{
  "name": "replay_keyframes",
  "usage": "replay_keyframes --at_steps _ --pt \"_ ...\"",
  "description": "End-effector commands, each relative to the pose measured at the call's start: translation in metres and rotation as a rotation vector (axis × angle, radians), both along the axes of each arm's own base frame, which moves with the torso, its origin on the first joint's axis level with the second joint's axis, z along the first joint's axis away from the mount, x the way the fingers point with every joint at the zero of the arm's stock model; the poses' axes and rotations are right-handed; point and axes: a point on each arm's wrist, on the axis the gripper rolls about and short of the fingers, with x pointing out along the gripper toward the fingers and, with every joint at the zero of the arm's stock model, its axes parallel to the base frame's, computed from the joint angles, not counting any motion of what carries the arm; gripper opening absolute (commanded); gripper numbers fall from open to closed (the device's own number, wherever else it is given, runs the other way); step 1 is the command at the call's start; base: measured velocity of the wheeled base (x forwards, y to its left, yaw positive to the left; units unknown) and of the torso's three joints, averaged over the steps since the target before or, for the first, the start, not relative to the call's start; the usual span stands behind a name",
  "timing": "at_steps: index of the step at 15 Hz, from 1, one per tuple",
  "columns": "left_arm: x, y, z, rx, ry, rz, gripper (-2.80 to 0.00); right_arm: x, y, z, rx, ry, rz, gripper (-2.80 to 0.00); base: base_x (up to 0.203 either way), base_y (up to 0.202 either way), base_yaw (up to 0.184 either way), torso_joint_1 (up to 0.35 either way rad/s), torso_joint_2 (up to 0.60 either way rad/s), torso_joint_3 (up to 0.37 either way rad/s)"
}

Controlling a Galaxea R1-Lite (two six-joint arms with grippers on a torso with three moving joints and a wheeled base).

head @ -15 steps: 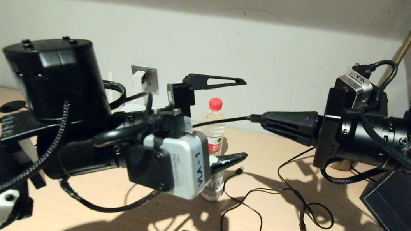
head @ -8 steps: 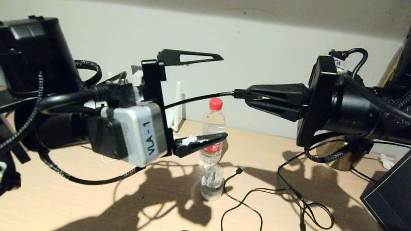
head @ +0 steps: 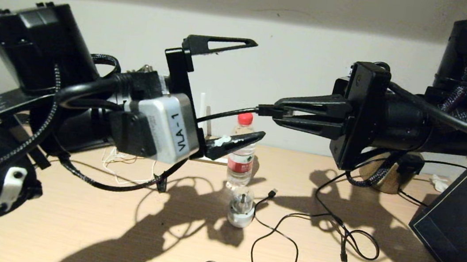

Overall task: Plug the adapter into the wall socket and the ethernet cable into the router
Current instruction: Hand it to the other hand

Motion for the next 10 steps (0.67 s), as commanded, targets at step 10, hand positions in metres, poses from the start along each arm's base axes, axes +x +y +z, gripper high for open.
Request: replay_keyframes --at_steps 10 --pt "-0.019 -0.011 -0.005 -0.012 0.017 -0.07 0.0 -0.008 -0.008 0.006 0.019 0.072 0.108 -2.8 0.0 0.0 0.0 0.0 0.0 0.0"
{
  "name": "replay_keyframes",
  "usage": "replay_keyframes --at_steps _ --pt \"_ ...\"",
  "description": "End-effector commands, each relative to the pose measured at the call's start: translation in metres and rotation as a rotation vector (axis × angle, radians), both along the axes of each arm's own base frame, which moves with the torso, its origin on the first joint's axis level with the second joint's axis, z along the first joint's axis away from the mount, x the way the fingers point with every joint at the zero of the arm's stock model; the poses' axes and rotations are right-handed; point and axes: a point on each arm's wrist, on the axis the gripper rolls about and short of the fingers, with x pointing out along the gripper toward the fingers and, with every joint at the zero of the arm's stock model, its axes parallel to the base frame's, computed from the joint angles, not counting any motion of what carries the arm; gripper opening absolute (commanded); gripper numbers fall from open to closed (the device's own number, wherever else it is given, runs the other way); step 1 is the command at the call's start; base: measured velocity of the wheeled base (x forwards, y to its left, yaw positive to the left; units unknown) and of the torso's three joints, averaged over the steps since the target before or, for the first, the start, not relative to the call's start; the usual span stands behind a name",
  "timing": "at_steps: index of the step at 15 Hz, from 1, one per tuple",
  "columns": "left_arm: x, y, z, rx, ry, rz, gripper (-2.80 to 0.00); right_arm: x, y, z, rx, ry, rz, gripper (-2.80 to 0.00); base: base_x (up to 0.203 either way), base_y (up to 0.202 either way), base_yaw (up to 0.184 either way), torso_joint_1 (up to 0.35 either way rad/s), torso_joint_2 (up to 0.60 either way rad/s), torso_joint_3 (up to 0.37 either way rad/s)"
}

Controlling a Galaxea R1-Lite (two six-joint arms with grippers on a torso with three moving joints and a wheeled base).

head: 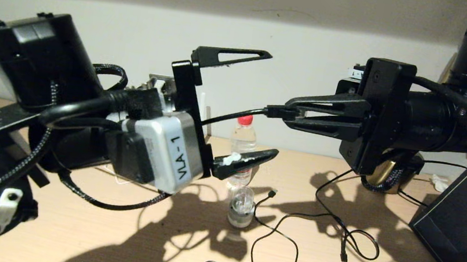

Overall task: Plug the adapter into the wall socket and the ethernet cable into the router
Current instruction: Hand it to the other hand

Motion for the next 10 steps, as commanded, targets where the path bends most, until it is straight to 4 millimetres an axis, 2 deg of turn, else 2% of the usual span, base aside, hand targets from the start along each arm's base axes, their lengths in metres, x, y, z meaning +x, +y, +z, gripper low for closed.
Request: replay_keyframes --at_steps 1,4,10 --pt "-0.0022 -0.0008 0.0008 -0.002 -0.01 -0.008 0.0 -0.0014 -0.0005 0.0003 0.0 0.01 0.014 -2.8 0.0 0.0 0.0 0.0 0.0 0.0" --pt "0.0008 -0.0032 0.0011 -0.004 -0.01 -0.008 0.0 -0.0018 -0.0012 0.0015 0.001 0.008 0.021 -2.8 0.0 0.0 0.0 0.0 0.0 0.0" --pt "-0.0071 0.0031 0.0026 -0.025 0.007 -0.013 0.0 -0.0001 -0.0003 0.0 0.0 0.009 0.018 -2.8 0.0 0.0 0.0 0.0 0.0 0.0"
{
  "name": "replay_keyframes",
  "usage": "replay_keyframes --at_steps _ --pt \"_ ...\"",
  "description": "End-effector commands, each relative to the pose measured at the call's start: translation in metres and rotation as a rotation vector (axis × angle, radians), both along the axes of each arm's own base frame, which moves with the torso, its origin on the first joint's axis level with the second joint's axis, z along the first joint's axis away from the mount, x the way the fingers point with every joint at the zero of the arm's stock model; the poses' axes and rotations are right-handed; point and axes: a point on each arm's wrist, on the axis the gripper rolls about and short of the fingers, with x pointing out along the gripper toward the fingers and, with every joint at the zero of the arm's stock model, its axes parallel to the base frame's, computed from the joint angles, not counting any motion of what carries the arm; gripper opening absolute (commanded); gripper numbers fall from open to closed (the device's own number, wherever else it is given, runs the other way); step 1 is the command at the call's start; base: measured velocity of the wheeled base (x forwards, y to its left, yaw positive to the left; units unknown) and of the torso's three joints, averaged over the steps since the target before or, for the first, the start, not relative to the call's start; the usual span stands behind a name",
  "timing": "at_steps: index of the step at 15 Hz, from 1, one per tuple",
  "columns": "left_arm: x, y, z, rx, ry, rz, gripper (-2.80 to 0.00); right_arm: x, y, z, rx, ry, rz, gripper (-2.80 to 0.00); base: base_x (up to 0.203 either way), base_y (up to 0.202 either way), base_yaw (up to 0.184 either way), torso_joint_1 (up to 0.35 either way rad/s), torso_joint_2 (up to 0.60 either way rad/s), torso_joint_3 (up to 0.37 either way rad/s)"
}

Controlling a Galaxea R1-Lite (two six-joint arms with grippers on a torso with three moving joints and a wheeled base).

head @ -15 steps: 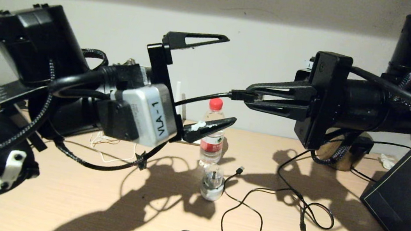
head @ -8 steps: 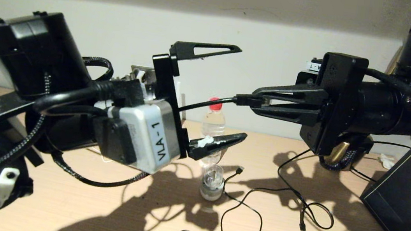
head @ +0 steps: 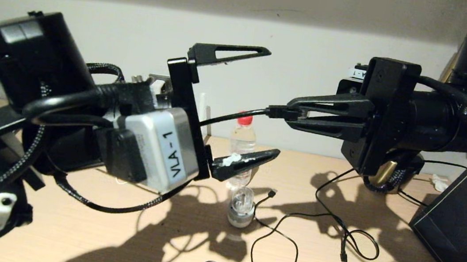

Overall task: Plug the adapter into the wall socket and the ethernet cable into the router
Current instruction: Hand it to the other hand

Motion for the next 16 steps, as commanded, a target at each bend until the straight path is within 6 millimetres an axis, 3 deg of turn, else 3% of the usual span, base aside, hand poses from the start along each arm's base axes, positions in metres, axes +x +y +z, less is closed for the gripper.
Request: replay_keyframes --at_steps 1,5,6,16 --pt "-0.003 0.002 0.001 -0.002 -0.011 -0.002 0.0 0.001 0.001 -0.001 0.0 0.009 0.007 -2.8 0.0 0.0 0.0 0.0 0.0 0.0" --pt "-0.004 0.002 0.002 -0.004 -0.012 -0.003 0.0 0.002 0.001 -0.002 -0.002 0.011 0.005 -2.8 0.0 0.0 0.0 0.0 0.0 0.0" --pt "-0.004 0.002 0.002 -0.004 -0.012 -0.004 -2.8 0.002 0.001 -0.002 -0.002 0.01 0.005 -2.8 0.0 0.0 0.0 0.0 0.0 0.0" --pt "-0.008 -0.006 -0.004 0.0 0.018 -0.022 -2.8 0.006 0.003 -0.005 -0.005 0.017 0.007 -2.8 0.0 0.0 0.0 0.0 0.0 0.0"
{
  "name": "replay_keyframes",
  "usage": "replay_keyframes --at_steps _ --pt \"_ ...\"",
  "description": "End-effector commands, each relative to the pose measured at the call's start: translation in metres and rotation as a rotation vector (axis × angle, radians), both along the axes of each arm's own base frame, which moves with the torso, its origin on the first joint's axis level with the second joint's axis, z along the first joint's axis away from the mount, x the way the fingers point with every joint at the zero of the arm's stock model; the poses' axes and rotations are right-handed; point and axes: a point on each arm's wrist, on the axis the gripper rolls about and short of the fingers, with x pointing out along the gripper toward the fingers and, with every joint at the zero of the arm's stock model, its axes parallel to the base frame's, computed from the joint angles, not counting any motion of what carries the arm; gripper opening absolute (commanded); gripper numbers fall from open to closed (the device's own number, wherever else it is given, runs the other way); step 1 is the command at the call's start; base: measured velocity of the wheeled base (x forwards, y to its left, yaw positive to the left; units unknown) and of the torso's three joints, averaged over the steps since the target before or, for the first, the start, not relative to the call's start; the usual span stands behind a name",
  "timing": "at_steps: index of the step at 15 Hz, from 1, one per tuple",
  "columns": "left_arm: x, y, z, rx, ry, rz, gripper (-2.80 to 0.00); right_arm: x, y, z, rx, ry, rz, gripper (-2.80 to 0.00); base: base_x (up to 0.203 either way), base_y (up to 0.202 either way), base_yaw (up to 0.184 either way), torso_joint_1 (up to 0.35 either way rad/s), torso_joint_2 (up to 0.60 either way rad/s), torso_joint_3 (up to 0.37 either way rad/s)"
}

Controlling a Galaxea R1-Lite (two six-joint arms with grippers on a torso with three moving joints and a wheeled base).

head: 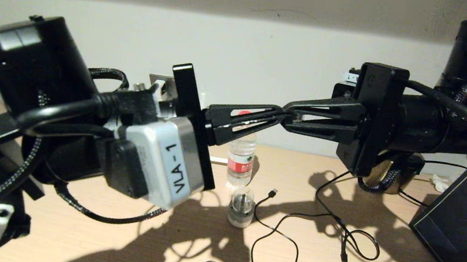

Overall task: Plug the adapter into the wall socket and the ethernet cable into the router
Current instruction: Hand it to the other hand

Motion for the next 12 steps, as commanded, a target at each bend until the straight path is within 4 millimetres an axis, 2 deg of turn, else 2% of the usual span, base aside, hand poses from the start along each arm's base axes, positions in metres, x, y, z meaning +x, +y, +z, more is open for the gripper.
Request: replay_keyframes --at_steps 1,7,8,12 --pt "-0.0021 0.0016 -0.0023 0.005 -0.002 -0.002 -2.8 0.0005 0.0003 0.0 0.001 0.007 0.007 -2.8 0.0 0.0 0.0 0.0 0.0 0.0" --pt "-0.004 0.0039 0.0005 -0.003 -0.007 0.002 -2.8 0.0001 0.0001 0.0 0.001 0.007 0.007 -2.8 0.0 0.0 0.0 0.0 0.0 0.0" --pt "-0.004 0.0039 0.0008 -0.004 -0.008 0.002 0.0 0.0 0.0003 -0.0004 0.0 0.009 0.007 -2.8 0.0 0.0 0.0 0.0 0.0 0.0" --pt "-0.0037 0.0042 0.0013 -0.006 -0.01 0.003 0.0 -0.0014 -0.0003 0.0001 0.001 0.008 0.011 -2.8 0.0 0.0 0.0 0.0 0.0 0.0"
